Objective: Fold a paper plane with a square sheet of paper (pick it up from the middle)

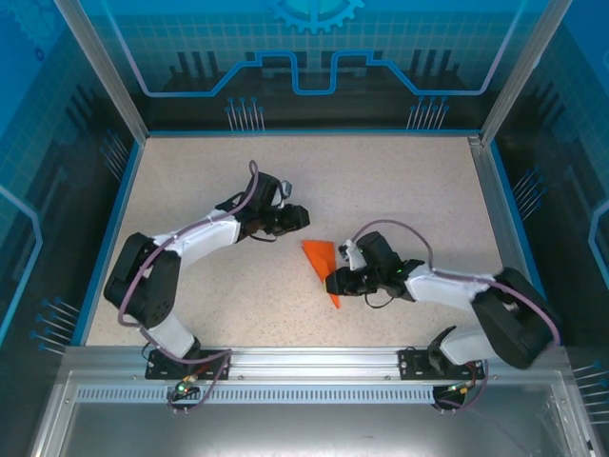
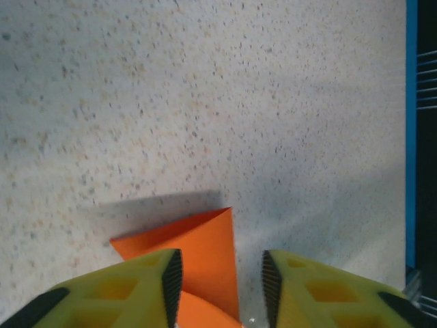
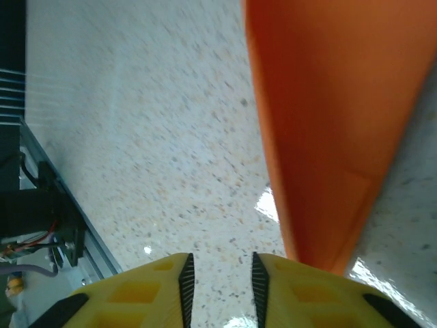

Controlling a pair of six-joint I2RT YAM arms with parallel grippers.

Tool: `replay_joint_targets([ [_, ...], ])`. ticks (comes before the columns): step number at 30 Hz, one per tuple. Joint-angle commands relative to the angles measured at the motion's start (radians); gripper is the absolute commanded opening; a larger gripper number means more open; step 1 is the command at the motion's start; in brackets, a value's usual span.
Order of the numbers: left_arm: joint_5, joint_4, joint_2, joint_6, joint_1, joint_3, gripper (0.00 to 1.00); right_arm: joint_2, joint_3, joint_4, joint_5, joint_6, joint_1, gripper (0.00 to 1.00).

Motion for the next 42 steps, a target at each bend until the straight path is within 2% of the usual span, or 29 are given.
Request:
replay_joint_targets([
  [1,-0.154,-0.152,-0.052,-0.069,-0.060,-0.038,0.45,-0.143,0.012,-0.176,0.136,-0.048,-0.066,0.37],
  [3,-0.201,-0.172,-0.069,-0.097,-0.103,-0.048,0.47,-0.231,-0.019,-0.222,0.180,-0.053,-0.127,0.41],
  [6,-0.255,-0.197,-0.070,-0.125,-0.168,-0.041,0.49,-0.318,-0.068,-0.238,0.163,-0.057,-0.228,0.49],
  [9,-0.309,-0.235,-0.043,-0.165,-0.227,-0.013,0.53,-0.332,-0.089,-0.261,0.130,-0.071,-0.310,0.58],
  [12,-0.344,-0.243,-0.019,-0.192,-0.275,0.006,0.56,-0.305,-0.092,-0.276,0.108,-0.084,-0.349,0.60],
  [18,-0.413,-0.274,-0.044,-0.259,-0.301,-0.006,0.60,-0.301,-0.121,-0.248,0.149,-0.057,-0.356,0.73],
  [21,-0.426,-0.294,-0.069,-0.268,-0.302,-0.018,0.62,-0.310,-0.146,-0.229,0.173,-0.042,-0.357,0.76],
  [27,-0.424,-0.288,-0.058,-0.236,-0.301,0.006,0.66,-0.328,-0.165,-0.201,0.162,-0.053,-0.358,0.78],
  [32,-0.415,-0.224,-0.023,-0.273,-0.301,-0.012,0.67,-0.323,-0.155,-0.175,0.121,-0.082,-0.357,0.78],
  [37,-0.386,-0.207,0.021,-0.310,-0.300,-0.001,0.70,-0.329,-0.124,-0.210,0.069,-0.125,-0.357,0.79],
  [42,-0.368,-0.232,0.074,-0.368,-0.301,0.031,0.71,-0.297,-0.077,-0.316,0.082,-0.193,-0.359,0.79],
])
